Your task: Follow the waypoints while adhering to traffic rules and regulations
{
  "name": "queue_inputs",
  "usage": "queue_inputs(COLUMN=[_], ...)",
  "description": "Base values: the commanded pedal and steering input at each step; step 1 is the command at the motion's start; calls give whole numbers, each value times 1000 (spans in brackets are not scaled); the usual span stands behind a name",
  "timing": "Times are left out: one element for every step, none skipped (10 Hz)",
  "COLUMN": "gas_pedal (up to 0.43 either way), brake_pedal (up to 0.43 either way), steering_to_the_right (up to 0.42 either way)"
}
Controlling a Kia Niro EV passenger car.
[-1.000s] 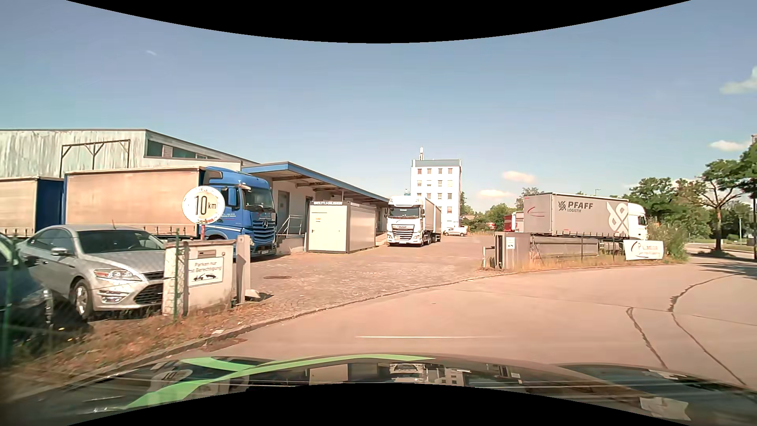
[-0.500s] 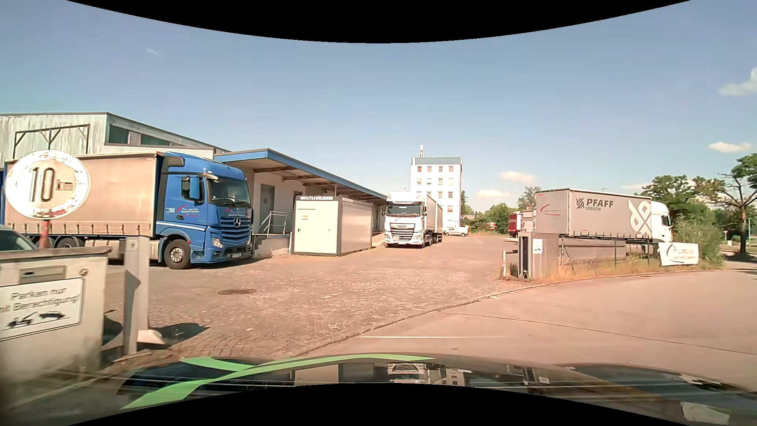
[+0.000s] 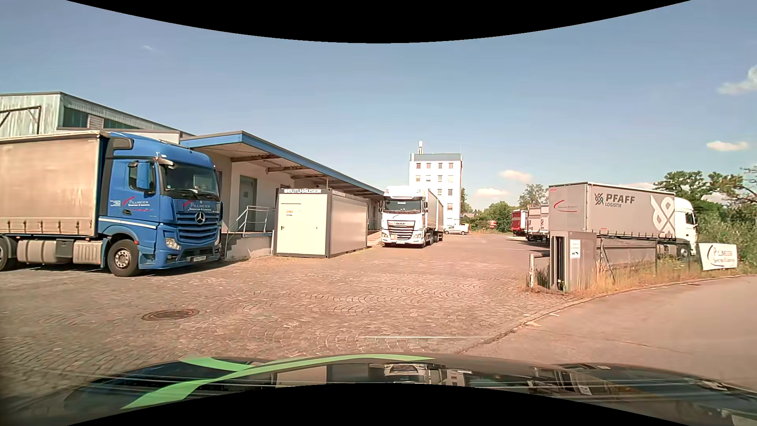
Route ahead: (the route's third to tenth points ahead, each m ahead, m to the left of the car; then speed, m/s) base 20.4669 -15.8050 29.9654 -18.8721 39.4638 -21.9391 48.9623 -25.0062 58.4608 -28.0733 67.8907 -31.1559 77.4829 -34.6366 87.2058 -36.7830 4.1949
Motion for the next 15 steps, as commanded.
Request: queue_inputs(gas_pedal=[0, 0, 0, 0, 0, 0, 0, 0, 0, 39, 67, 59, 67, 150, 150], brake_pedal=[98, 67, 6, 0, 0, 0, 0, 0, 0, 0, 0, 0, 0, 0, 0], steering_to_the_right=[16, 18, 25, 25, 26, 29, 37, 44, 45, 47, 58, 62, 63, 72, 89])
